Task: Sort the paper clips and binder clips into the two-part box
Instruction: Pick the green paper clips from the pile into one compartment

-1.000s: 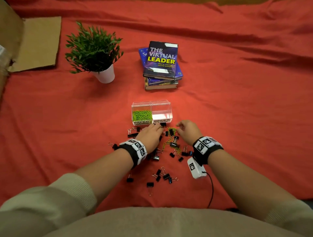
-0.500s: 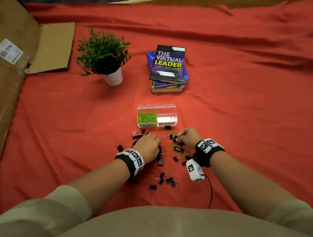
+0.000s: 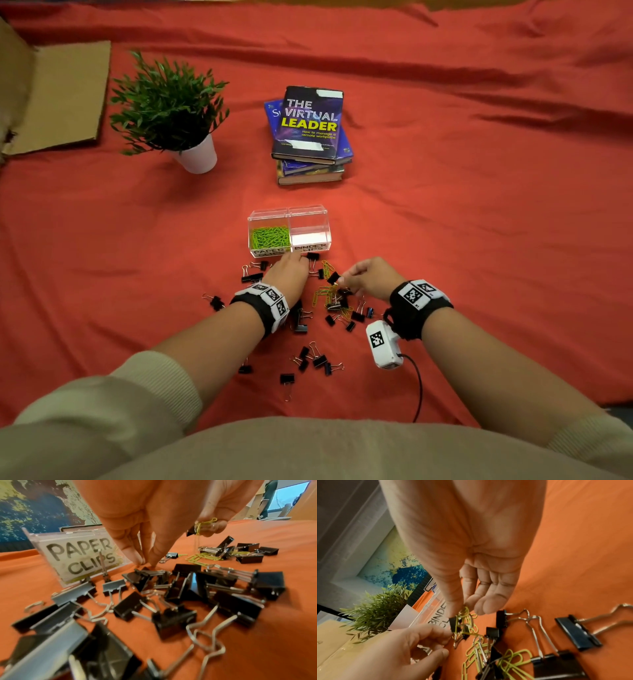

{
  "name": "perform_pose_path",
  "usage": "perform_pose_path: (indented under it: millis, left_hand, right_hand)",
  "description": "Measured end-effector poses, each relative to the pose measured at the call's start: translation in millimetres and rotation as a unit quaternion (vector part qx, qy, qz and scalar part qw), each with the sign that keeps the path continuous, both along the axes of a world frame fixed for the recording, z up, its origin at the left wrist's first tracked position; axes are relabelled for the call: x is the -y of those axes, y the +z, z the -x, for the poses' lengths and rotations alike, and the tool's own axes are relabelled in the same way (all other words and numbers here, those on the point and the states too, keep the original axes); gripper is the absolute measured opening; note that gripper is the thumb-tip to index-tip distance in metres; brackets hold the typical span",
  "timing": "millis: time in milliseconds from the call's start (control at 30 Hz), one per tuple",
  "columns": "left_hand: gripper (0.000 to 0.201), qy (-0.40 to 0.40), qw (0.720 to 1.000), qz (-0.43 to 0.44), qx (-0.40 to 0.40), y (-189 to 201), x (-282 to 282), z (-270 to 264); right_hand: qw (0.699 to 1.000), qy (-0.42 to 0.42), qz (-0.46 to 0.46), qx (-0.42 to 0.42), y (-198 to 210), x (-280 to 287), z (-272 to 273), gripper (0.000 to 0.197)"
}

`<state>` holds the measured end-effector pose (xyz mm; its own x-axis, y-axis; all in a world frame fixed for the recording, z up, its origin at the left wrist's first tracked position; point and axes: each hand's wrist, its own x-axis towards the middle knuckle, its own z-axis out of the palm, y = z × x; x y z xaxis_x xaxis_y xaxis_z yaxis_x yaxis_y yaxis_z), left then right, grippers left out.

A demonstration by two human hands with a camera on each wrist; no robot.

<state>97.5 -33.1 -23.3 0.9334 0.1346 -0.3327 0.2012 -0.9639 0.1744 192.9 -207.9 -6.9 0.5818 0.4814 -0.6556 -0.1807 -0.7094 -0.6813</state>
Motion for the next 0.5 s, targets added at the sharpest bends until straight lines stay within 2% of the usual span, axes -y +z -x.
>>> perform_pose_path:
  millis: [100,200,400,500]
  left_hand:
    - [0.029,0.018,1.0,0.01,0.004,-2,-3,1]
    - [0.017,0.003,1.0,-0.01,0.027,0,-3,4]
    - [0.036,-0.064,0.997,-0.033,0.013,1,-4,5]
    - [0.038,-0.069,0.997,-0.046,0.002,2,-4,4]
  right_hand:
    - [1.0,0.004,0.0,-0.012,1,3,1,0.024]
    - [0.998,-0.01,-0.023,-0.063,2,3,0,0.025]
    - [0.966,-0.108,-0.126,-0.197,10,8,-1,0.008]
    - [0.956,-0.119,-0.154,-0.22,14,11,-1,0.01]
